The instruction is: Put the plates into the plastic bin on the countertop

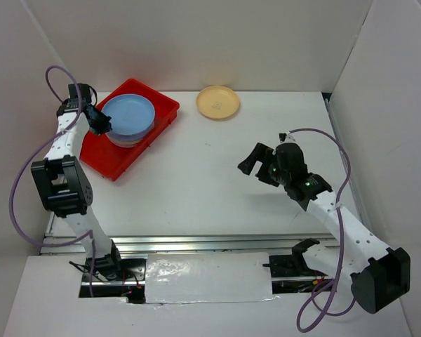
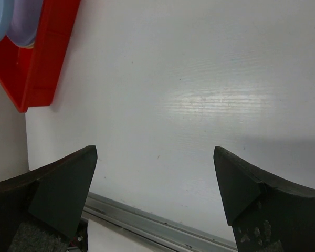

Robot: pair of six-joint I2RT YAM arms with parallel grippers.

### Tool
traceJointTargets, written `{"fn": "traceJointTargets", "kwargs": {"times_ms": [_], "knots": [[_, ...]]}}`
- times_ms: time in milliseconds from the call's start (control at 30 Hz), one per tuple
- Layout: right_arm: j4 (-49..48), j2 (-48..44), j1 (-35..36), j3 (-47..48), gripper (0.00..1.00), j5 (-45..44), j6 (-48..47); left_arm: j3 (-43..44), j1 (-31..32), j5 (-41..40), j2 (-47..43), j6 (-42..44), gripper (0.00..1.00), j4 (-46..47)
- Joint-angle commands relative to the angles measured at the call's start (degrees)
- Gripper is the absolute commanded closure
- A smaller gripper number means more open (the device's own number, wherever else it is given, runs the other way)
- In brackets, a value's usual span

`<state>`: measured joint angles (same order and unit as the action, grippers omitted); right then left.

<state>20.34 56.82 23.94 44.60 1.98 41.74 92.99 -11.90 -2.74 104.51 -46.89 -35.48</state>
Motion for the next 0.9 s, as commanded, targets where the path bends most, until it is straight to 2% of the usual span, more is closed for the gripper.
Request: {"fn": "traceJointTargets", "kwargs": {"times_ms": [0, 33, 67, 100, 167, 233, 300, 333, 367, 400, 467, 600, 667, 700, 767, 867], "knots": [[-0.83, -2.59, -1.18, 0.66, 0.0, 2.85, -3.41, 11.46, -0.49, 0.46, 5.51, -1.27, 0.78, -0.8], [-0.74, -2.5, -1.18, 0.84, 0.0, 3.03, -4.11, 14.38, -0.14, -0.15, 7.1, -0.23, 0.65, -2.47], [-0.83, -2.41, -1.44, 0.93, 0.0, 3.47, -4.38, 17.11, 0.03, -2.16, 9.72, -0.65, 0.46, -5.44], [-1.17, -2.24, -1.53, 0.93, 0.0, 3.73, -4.56, 21.4, 0.04, -3.92, 10.44, -0.83, 0.02, -9.91], [-3.01, -1.54, -2.23, 1.1, 0.0, 4.7, -4.56, 22.93, 0.21, -6.3, 9.32, -1.44, 0.01, -12.75], [-4.68, 0.65, -3.37, 1.8, 0.0, 5.67, -4.38, 20.58, 0.21, -6.92, 5.9, -1.8, 0.01, -14.7], [-8.98, 5.99, -4.78, 3.55, 0.0, 7.15, -3.16, 13.41, 0.56, -6.31, -3.31, -0.92, 0.01, -13.66], [-14.13, 8.37, -6.96, 4.26, 0.0, 8.38, -2.19, 9.88, 1.96, -6.05, -7.09, -0.31, 0.01, -12.25], [-17.06, 11.44, -8.03, 5.14, 0.0, 9.09, -1.05, 6.19, 2.84, -6.13, -15.74, 0.31, 0.01, -10.33], [-19.35, 18.7, -8.91, 8.02, 0.0, 9.53, 2.35, -1.59, 5.11, -5.44, -20.18, 1.79, 0.01, -5.87], [-24.51, 29.68, -11.97, 11.89, 0.0, 9.54, 6.67, -10.5, 7.76, -1.67, -30.62, 4.61, 0.01, -3.63], [-37.63, 45.81, -15.5, 20.75, 0.0, 13.57, 18.96, -19.76, 16.88, 1.95, -40.33, 10.49, 0.01, -5.11], [-36.61, 54.05, -15.86, 26.82, 0.0, 13.85, 20.4, -25.19, 18.49, 3.43, -45.06, 12.52, 0.01, -5.64], [-34.68, 56.62, -15.68, 33.73, 0.0, 12.8, 20.14, -27.05, 19.54, 5.01, -46.83, 13.14, 0.01, -5.82], [-29.08, 63.37, -15.33, 43.05, 0.01, 10.17, 19.35, -33.1, 19.9, 12.01, -52.0, 14.11, 0.01, -1.72], [-21.76, 71.9, -15.24, 52.05, 0.04, 9.0, 20.31, -36.03, 20.95, 14.43, -55.37, 13.94, 0.01, -0.81]]}}
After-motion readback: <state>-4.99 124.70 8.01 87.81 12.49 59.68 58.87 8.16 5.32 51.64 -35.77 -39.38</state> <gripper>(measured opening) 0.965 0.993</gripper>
